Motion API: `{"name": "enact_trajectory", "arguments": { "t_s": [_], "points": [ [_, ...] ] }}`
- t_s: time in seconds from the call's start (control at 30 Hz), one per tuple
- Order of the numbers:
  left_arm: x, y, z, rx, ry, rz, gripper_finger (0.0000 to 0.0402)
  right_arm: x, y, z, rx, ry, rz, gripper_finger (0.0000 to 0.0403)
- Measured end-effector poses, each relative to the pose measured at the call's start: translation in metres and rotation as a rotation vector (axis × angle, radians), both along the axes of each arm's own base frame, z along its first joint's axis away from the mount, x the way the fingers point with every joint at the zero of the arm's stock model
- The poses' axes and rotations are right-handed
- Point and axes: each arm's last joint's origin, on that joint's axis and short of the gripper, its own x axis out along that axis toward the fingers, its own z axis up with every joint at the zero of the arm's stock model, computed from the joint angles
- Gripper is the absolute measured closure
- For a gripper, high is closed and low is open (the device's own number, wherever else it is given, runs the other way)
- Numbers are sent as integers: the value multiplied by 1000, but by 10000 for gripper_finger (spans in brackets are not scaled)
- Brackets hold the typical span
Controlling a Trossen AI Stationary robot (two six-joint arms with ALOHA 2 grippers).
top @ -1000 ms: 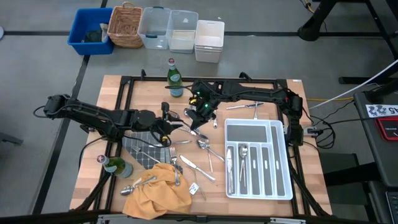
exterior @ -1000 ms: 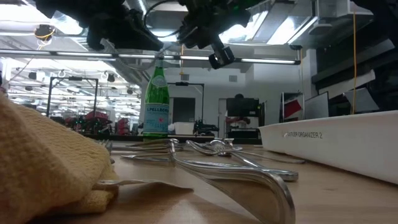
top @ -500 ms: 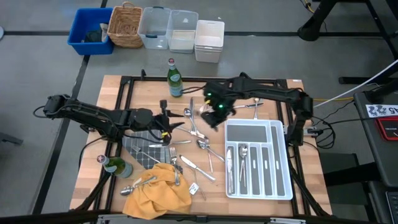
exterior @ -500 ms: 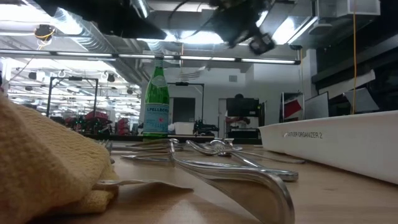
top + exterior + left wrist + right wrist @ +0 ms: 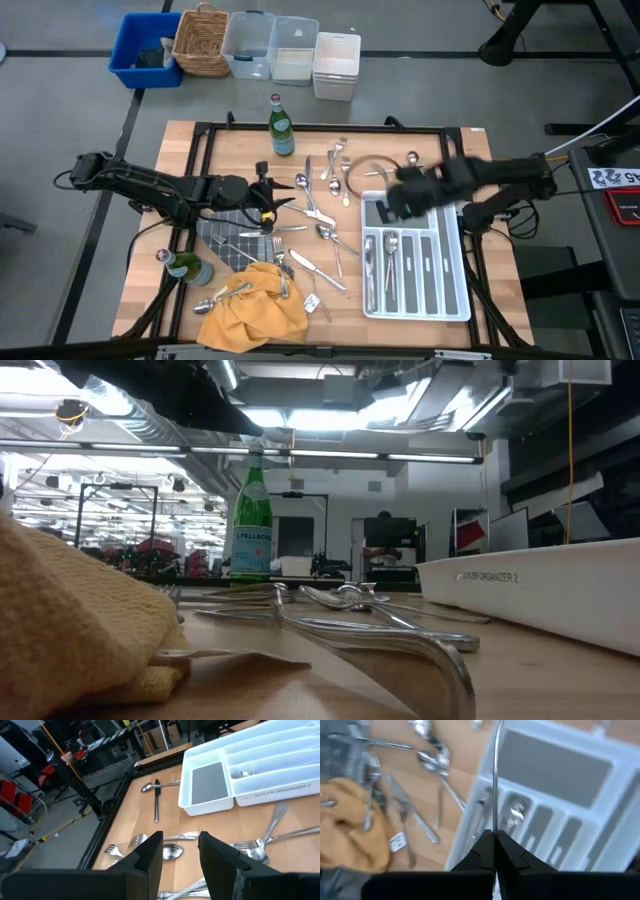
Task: Sort silverware
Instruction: Put the silver fork into the white utensil tray
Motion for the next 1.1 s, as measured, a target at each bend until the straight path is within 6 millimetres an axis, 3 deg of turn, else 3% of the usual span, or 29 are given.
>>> {"name": "enact_trajectory", "arguments": {
  "t_s": [0.17,0.27,0.43,0.73,1.1],
  "points": [
    [0,0,0,-15,-6,5,288,-22,54,-39,-17,79,-173,402],
    [0,0,0,-16,-8,6,288,-30,82,-66,0,22,-262,402],
    [0,0,1,-30,-17,10,288,-42,113,-107,43,-62,-294,402],
    [0,0,0,-129,-44,45,288,-57,121,-170,90,-9,-234,396],
    [-2,0,-5,-191,-12,74,288,-76,124,-196,99,58,-171,394]
  ]
}}
